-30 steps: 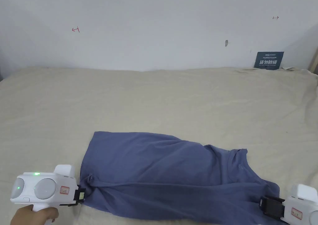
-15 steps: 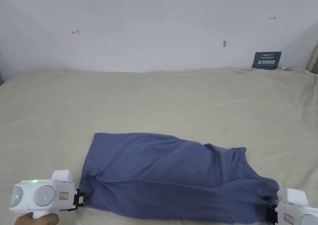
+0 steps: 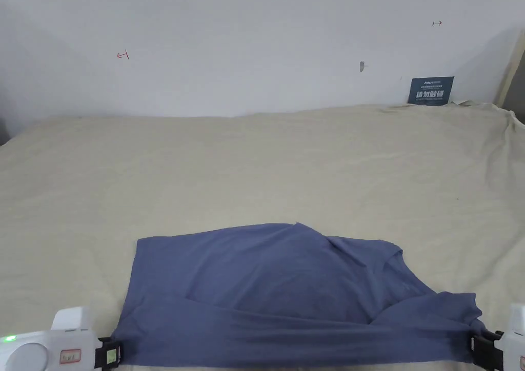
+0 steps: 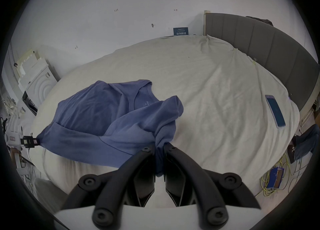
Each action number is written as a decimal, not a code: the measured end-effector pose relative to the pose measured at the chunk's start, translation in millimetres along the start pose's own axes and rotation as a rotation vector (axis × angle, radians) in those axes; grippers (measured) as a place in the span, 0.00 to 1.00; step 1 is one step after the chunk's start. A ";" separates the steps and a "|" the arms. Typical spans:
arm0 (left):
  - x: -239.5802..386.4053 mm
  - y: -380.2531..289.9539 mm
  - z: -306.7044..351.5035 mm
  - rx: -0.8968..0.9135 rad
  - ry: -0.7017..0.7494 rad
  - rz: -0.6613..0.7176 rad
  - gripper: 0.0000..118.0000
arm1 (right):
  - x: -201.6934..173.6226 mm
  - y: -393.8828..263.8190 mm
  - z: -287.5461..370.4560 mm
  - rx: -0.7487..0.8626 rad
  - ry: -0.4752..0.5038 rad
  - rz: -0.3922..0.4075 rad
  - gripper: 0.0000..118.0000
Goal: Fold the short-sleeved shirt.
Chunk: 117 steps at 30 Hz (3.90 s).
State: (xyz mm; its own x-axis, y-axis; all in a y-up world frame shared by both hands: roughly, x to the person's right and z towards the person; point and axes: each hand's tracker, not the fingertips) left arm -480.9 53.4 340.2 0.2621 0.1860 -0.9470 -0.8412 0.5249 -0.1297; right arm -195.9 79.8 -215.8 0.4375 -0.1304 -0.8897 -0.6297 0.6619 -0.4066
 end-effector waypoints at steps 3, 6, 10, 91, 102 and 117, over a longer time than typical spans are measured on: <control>8.9 -33.7 14.0 -0.013 0.003 0.012 0.04 | 3.7 -19.8 10.1 -0.021 0.015 -0.023 0.05; -0.6 -49.3 7.8 -0.039 0.026 0.007 0.04 | 3.5 -39.6 9.7 -0.050 0.004 -0.024 0.05; 1.8 -58.3 -4.2 -0.078 0.066 -0.014 0.04 | 8.0 -60.8 -17.1 -0.119 -0.039 -0.023 0.05; 71.6 132.5 22.7 0.406 0.040 -0.073 0.00 | -118.4 95.3 46.3 0.758 -0.060 0.231 0.00; 33.8 194.0 -102.7 0.084 0.064 -0.012 0.13 | -125.3 112.2 -15.3 0.645 -0.071 0.247 0.00; 27.1 196.0 -161.3 -0.060 0.160 -0.041 0.56 | -123.9 108.2 -51.9 0.550 -0.082 0.273 0.00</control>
State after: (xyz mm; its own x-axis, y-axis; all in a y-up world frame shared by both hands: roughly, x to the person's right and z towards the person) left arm -714.9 27.4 241.6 0.2221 0.0284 -0.9746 -0.8594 0.4779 -0.1819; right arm -351.5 129.2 -160.3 0.3692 0.1403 -0.9187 -0.3127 0.9497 0.0193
